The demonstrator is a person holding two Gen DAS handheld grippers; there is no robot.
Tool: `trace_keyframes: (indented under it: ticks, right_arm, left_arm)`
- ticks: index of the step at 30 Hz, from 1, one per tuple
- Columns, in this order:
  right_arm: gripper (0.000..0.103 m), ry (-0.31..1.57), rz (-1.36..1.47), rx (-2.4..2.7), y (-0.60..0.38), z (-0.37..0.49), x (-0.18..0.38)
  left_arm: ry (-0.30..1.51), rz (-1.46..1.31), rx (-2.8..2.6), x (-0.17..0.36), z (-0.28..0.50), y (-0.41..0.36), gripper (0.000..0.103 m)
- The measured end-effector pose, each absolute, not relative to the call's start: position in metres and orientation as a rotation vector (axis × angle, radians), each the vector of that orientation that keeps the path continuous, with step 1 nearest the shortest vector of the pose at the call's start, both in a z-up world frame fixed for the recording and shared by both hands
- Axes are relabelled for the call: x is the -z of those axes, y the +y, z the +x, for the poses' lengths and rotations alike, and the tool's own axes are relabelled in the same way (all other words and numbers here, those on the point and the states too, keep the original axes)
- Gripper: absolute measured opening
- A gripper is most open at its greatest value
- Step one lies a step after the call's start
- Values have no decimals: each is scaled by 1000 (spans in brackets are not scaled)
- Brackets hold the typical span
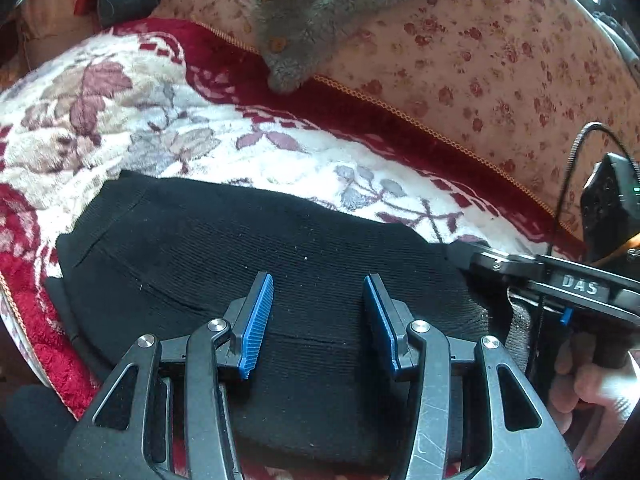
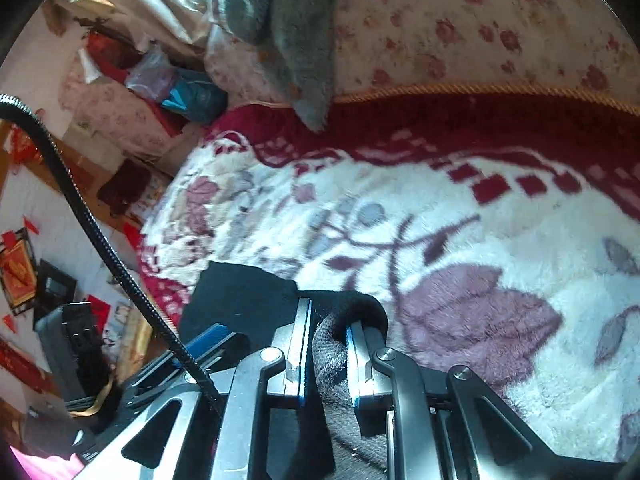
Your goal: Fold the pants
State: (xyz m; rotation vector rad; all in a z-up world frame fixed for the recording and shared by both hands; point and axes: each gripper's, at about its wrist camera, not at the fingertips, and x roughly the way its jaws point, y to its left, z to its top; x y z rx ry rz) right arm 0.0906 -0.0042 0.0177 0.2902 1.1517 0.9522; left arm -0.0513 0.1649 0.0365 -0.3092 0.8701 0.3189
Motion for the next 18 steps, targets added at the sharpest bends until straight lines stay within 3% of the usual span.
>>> trace_keyframes:
  ticks: [4, 14, 18]
  right_arm:
    - [14, 1171, 356, -946, -13, 94, -10]
    - [20, 1051, 354, -871, -75, 56, -56]
    - [31, 1033, 350, -809, -111, 27, -61]
  left_arm:
    - [863, -283, -322, -36, -52, 164, 47]
    - [868, -312, -263, -58, -63, 148, 47]
    - [878, -329, -182, -64, -68, 127, 47]
